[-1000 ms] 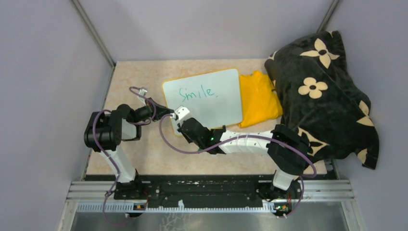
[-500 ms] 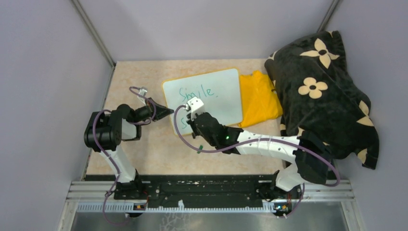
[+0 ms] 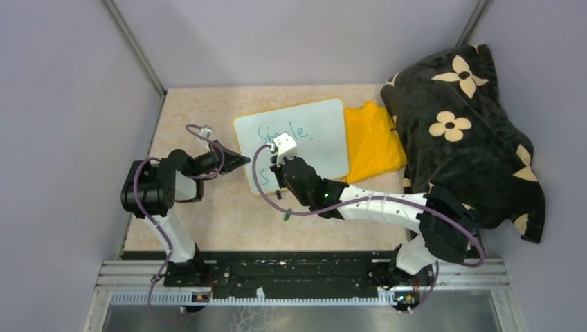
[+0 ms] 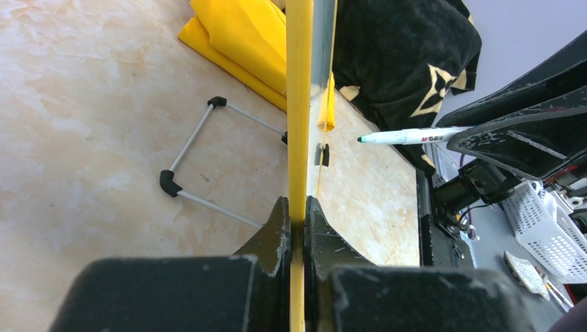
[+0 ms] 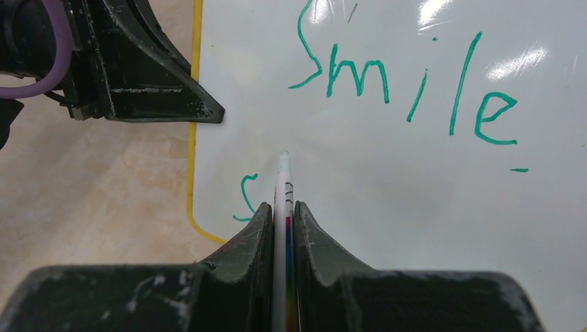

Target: Write a sentence on the whiteboard

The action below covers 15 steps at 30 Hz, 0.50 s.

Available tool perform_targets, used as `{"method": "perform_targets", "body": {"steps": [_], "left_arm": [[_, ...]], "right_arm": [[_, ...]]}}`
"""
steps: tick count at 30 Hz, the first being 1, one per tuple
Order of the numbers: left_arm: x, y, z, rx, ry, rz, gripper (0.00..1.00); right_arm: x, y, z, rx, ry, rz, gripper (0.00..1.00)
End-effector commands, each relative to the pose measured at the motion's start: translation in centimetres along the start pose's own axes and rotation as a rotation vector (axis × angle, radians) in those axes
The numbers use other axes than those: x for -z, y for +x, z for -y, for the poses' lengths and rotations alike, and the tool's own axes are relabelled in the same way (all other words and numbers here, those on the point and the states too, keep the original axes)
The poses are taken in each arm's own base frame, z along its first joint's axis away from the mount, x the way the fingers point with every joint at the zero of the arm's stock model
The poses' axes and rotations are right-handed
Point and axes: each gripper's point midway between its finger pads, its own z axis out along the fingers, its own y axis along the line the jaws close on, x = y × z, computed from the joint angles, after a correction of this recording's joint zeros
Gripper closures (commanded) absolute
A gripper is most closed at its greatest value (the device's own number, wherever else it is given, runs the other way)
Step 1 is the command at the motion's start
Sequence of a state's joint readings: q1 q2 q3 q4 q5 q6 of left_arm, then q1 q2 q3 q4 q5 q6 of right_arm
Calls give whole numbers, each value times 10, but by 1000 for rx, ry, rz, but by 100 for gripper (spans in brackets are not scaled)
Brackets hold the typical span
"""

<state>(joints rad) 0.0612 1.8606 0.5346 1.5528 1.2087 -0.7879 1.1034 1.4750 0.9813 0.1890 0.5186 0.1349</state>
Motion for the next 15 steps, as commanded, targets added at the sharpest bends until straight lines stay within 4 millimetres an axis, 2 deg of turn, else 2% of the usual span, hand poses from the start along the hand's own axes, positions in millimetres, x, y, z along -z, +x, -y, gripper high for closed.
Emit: {"method": "perform_targets", "body": {"steps": [1, 15], "left_arm": [[-4, -12, 11, -224, 62, 45, 100], [-5, -12, 11, -221, 62, 43, 100]], "right_arm": [[-5, -16, -5, -13, 22, 69, 100], [-13, 6, -6, 1, 51, 35, 100]]}}
